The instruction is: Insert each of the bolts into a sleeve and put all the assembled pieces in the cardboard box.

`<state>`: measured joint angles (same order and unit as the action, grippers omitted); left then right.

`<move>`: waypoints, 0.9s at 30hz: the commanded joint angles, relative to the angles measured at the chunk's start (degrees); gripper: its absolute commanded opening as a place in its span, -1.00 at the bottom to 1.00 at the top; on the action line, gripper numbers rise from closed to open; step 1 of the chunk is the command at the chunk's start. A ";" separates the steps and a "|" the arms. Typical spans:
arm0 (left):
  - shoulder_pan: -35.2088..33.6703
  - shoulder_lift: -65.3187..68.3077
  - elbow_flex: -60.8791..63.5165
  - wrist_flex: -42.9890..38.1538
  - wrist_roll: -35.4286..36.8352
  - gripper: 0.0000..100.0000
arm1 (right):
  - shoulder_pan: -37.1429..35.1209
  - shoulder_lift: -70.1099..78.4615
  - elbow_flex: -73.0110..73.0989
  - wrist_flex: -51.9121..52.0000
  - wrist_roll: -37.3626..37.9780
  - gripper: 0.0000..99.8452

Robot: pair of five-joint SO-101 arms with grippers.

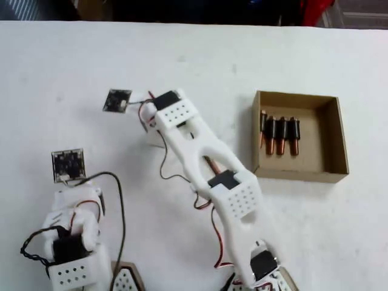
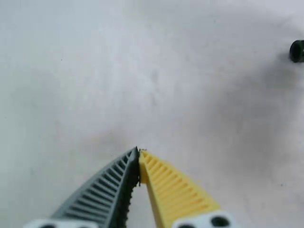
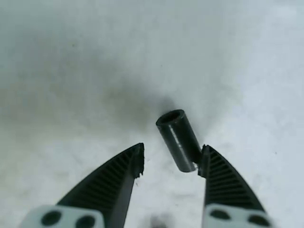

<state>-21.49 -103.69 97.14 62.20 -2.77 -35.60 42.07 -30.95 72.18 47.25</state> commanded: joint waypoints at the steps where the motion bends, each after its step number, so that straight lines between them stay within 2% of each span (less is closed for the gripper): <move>1: -0.40 -0.48 -0.18 0.35 -0.62 -0.95 | -0.13 -0.13 -2.64 0.13 0.97 -0.66; 8: -0.40 -0.48 -0.18 0.26 -0.62 -0.95 | -0.22 2.95 -2.99 0.31 0.70 -0.67; 13: -0.40 -0.48 -0.18 0.26 -0.62 -0.95 | -0.22 2.68 -2.99 0.22 0.53 -0.89; 16: -0.40 -0.48 -0.18 0.26 -0.62 -0.95 | -0.22 2.68 -3.08 0.13 0.53 -0.94; 19: -0.40 -0.48 -0.18 0.26 -0.62 -0.95 | -0.22 2.59 -4.04 0.13 0.35 -0.91; 23: -0.40 -0.48 -0.18 0.26 -0.62 -0.95 | 0.48 2.59 -8.18 0.92 -8.44 -0.73; 27: -0.40 -0.48 -0.18 0.26 -0.62 -0.95 | -0.04 2.68 -11.08 4.35 -10.46 -0.58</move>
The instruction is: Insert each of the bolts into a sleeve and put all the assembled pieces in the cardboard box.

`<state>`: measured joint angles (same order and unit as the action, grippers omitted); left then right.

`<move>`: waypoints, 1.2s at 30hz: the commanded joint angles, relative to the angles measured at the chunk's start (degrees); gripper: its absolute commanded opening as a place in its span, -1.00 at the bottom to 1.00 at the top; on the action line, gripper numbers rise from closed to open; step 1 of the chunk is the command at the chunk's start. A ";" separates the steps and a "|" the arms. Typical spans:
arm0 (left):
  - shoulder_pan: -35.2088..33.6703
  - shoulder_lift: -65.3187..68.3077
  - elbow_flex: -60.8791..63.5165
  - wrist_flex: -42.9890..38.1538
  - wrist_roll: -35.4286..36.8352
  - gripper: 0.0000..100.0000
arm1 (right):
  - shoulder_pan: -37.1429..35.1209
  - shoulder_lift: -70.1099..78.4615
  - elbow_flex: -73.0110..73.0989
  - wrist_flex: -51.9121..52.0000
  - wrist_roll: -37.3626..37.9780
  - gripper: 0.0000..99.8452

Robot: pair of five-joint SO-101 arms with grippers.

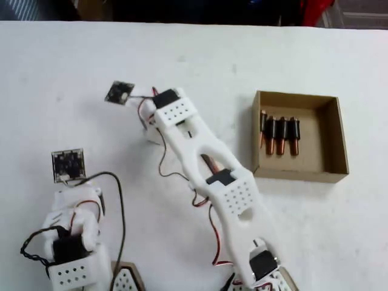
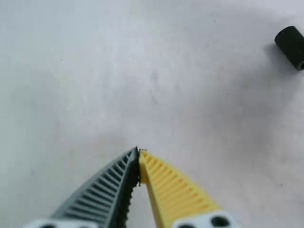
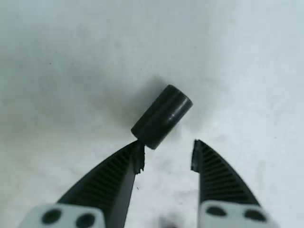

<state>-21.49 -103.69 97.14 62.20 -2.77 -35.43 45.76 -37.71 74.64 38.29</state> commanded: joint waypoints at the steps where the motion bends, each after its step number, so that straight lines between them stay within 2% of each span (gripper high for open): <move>1: -0.40 -0.48 -0.18 0.26 -0.62 -0.95 | -0.66 -1.01 -5.01 2.68 -1.49 -0.56; 11: -0.40 -0.48 -0.18 0.26 -0.62 -0.95 | -4.26 -0.48 -10.37 4.88 -2.11 -0.56; 20: -0.40 -0.48 -0.18 0.26 -0.62 -0.95 | -3.65 -0.48 -10.29 0.04 -12.31 -0.56; 26: -0.40 -0.48 -0.18 0.35 -0.62 -0.95 | -3.65 1.63 -10.29 -0.92 -15.30 -0.56; 32: -0.40 -0.48 -0.18 0.35 -0.62 -0.95 | -3.65 5.23 -10.99 -1.19 -15.21 -0.56; 36: -0.40 -0.48 -0.18 0.35 -0.62 -0.95 | -3.12 5.76 -12.75 -1.10 -15.21 -0.74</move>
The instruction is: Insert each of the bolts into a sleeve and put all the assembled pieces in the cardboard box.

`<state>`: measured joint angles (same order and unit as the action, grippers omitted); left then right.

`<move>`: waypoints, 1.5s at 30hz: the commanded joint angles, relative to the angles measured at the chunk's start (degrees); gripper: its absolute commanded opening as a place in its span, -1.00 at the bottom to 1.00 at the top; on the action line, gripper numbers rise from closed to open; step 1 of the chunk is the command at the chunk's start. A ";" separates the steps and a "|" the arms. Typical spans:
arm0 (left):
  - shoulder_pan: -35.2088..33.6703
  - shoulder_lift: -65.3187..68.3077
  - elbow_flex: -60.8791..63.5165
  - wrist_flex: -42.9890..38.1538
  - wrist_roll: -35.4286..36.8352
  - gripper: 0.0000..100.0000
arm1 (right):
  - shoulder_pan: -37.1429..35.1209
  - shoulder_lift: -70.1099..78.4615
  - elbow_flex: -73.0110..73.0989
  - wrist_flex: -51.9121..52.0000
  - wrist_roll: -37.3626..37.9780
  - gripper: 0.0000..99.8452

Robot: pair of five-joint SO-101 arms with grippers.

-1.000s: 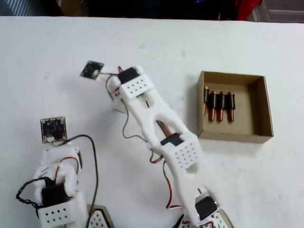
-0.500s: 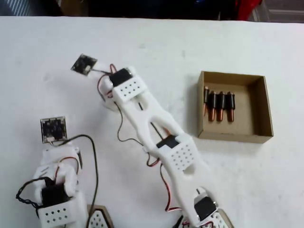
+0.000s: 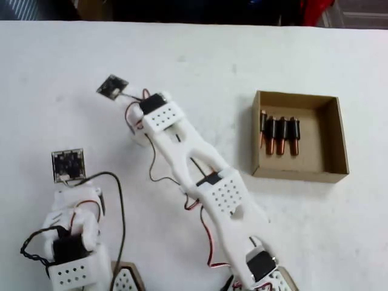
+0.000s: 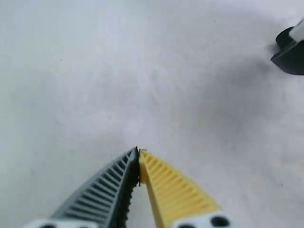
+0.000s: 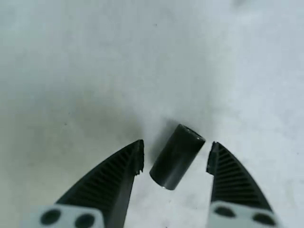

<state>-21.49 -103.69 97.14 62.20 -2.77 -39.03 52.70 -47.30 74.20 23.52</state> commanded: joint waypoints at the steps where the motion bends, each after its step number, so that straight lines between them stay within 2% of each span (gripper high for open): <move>1: -0.40 -0.48 -0.18 0.35 -0.62 -0.95 | 0.57 -1.19 -3.34 -0.66 -0.44 -0.79; 6: -0.40 -0.48 -0.18 0.35 -0.62 -0.95 | 1.71 -1.10 -2.99 -0.40 -0.44 -0.97; 16: -0.40 -0.48 -0.18 0.35 -0.62 -0.95 | 2.51 -0.22 -3.52 5.05 -0.09 -0.75; 24: -0.40 -0.48 -0.18 0.35 -0.62 -0.95 | 2.86 2.59 -3.60 5.67 0.00 -0.75; 30: -0.40 -0.48 -0.18 0.35 -0.62 -0.95 | 2.86 0.31 -3.60 5.67 -0.18 -0.96; 32: -0.40 -0.48 -0.18 0.35 -0.62 -0.95 | 2.95 -0.22 -3.52 6.11 -0.35 -0.96; 38: -0.40 -0.48 -0.18 0.35 -0.62 -0.95 | 3.12 -2.77 -3.60 12.88 -0.09 -0.96; 45: -0.40 -0.48 -0.18 0.35 -0.62 -0.95 | 6.90 -8.92 -3.60 23.43 0.00 -0.96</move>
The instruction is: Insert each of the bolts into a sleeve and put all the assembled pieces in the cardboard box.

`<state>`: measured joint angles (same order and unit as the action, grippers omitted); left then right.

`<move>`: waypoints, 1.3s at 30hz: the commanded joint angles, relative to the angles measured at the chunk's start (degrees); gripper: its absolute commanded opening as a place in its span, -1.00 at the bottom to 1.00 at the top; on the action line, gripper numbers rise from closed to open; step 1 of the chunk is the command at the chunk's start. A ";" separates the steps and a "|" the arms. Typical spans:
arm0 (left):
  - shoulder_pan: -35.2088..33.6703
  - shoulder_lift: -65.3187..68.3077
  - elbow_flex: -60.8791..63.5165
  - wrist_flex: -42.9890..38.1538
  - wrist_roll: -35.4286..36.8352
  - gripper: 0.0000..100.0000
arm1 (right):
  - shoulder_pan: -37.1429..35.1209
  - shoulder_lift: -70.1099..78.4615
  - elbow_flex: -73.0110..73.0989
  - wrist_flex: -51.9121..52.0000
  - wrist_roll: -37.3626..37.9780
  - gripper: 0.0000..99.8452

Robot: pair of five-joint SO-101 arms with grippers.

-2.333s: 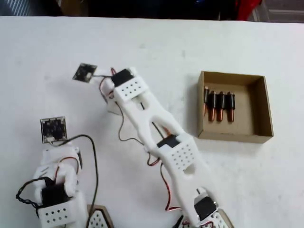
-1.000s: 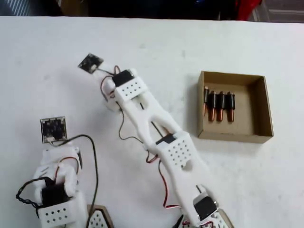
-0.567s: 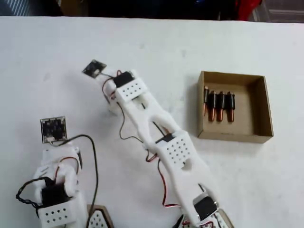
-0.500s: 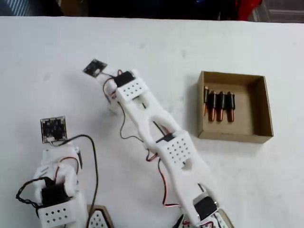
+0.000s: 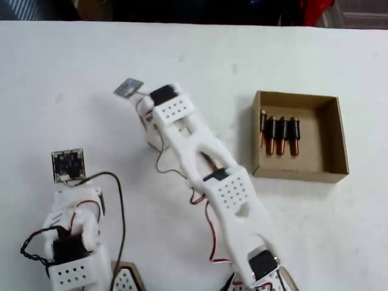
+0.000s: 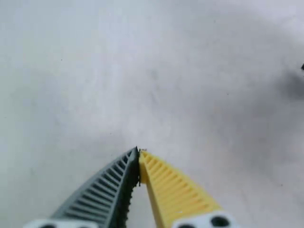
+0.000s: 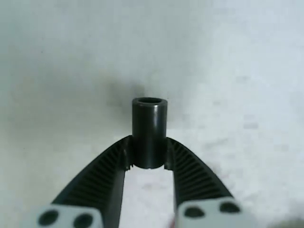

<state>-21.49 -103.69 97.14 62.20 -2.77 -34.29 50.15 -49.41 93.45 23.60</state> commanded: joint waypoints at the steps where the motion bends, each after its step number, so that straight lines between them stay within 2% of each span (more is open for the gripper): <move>1: -0.40 -0.48 -0.18 0.35 -0.62 -0.95 | 2.68 -7.08 -1.41 5.85 -0.09 -0.96; 5: -0.40 -0.48 -0.18 0.35 -0.62 -0.95 | 4.35 -9.63 0.97 7.87 0.18 -0.96; 9: -0.40 -0.48 -0.18 0.35 -0.62 -0.95 | 4.09 -13.76 7.65 7.87 3.60 -0.96; 20: -0.40 -0.48 -0.18 0.35 -0.62 -0.95 | 4.09 -35.65 29.54 6.81 3.87 -0.96; 31: -0.40 -0.48 -0.18 0.35 -0.62 -0.95 | 1.01 -57.80 61.89 -10.86 3.96 -0.96; 39: -0.40 -0.48 -0.18 0.35 -0.62 -0.95 | 0.84 -61.32 76.04 -23.25 3.96 -0.96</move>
<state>-21.49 -103.69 97.14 62.20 -2.77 -32.97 -8.75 24.62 73.41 26.95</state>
